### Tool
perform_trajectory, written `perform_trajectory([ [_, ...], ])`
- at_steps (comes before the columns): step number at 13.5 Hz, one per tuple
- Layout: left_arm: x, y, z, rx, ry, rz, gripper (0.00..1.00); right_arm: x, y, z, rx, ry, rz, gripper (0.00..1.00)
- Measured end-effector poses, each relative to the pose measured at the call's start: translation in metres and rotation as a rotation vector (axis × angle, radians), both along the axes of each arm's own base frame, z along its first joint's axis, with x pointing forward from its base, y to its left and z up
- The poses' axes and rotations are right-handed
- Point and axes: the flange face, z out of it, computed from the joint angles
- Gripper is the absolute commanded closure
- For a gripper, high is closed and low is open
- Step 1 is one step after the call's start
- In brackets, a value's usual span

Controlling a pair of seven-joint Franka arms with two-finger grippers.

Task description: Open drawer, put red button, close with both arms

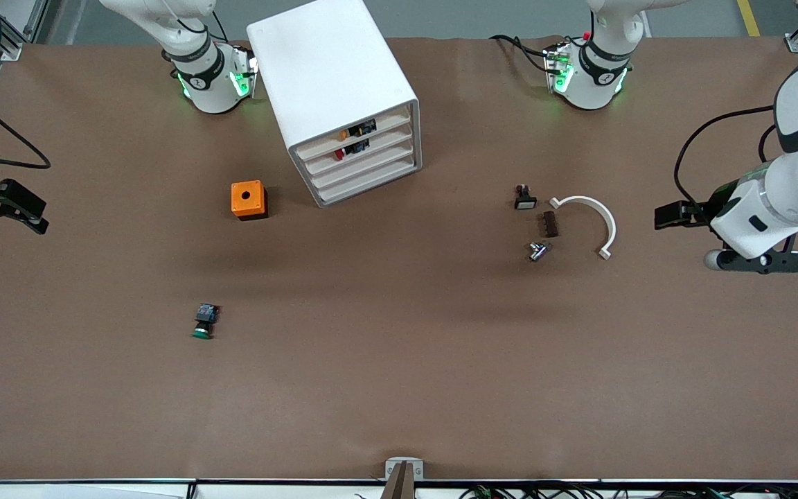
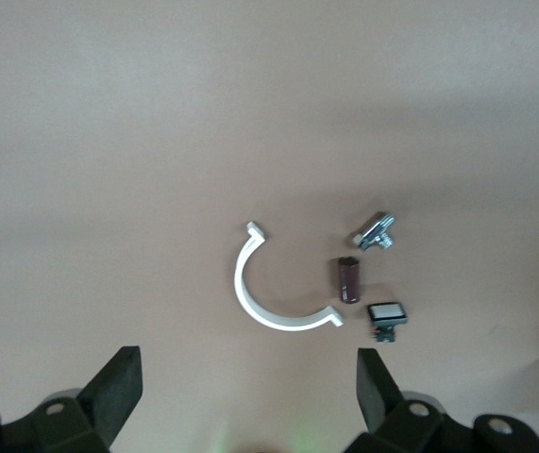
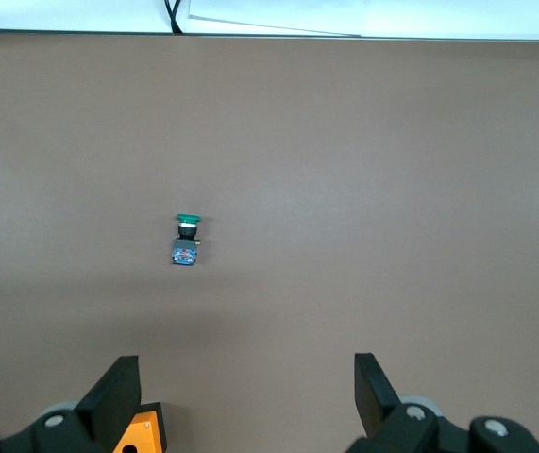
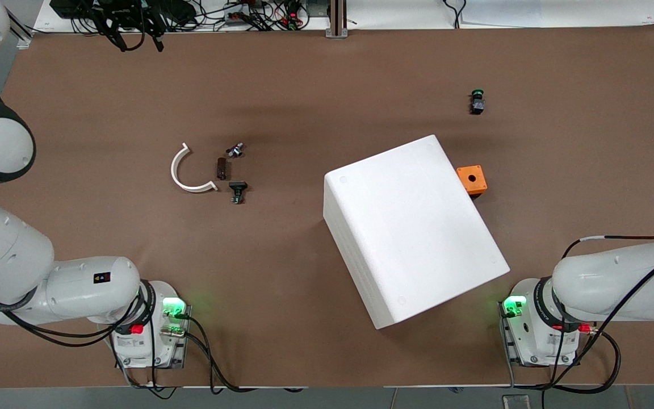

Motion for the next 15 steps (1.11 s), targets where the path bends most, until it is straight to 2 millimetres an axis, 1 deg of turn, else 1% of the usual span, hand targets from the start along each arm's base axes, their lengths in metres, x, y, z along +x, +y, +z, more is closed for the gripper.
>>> perform_trajectory([
  [2,-0.008,-0.008,0.003,0.03,-0.01,-0.017,0.0,0.0,0.0,0.0,0.0,0.0,0.0,0.0],
  [4,-0.016,-0.008,0.003,0.045,-0.029,-0.016,0.0,0.0,0.001,0.0,0.0,0.0,0.002,0.0],
  [6,-0.024,0.0,0.005,0.048,-0.06,-0.005,0.0,0.0,0.001,0.0,0.0,0.0,0.002,0.0],
  [7,-0.028,0.007,0.009,0.049,-0.076,0.004,0.0,0.0,0.001,0.0,0.0,0.0,0.002,0.0],
  [8,-0.031,0.015,0.015,0.043,-0.092,0.01,0.0,0.0,0.001,0.0,0.0,0.0,0.002,0.0],
  [10,-0.037,0.023,0.034,0.025,-0.133,0.02,0.0,0.0,0.001,0.0,0.0,0.0,0.002,0.0],
  [12,-0.044,0.023,0.054,0.024,-0.175,0.023,0.0,0.0,0.001,0.0,0.0,0.0,0.002,0.0],
  [15,-0.054,0.025,0.079,0.025,-0.222,0.028,0.0,0.0,0.001,0.0,0.0,0.0,0.002,0.0],
])
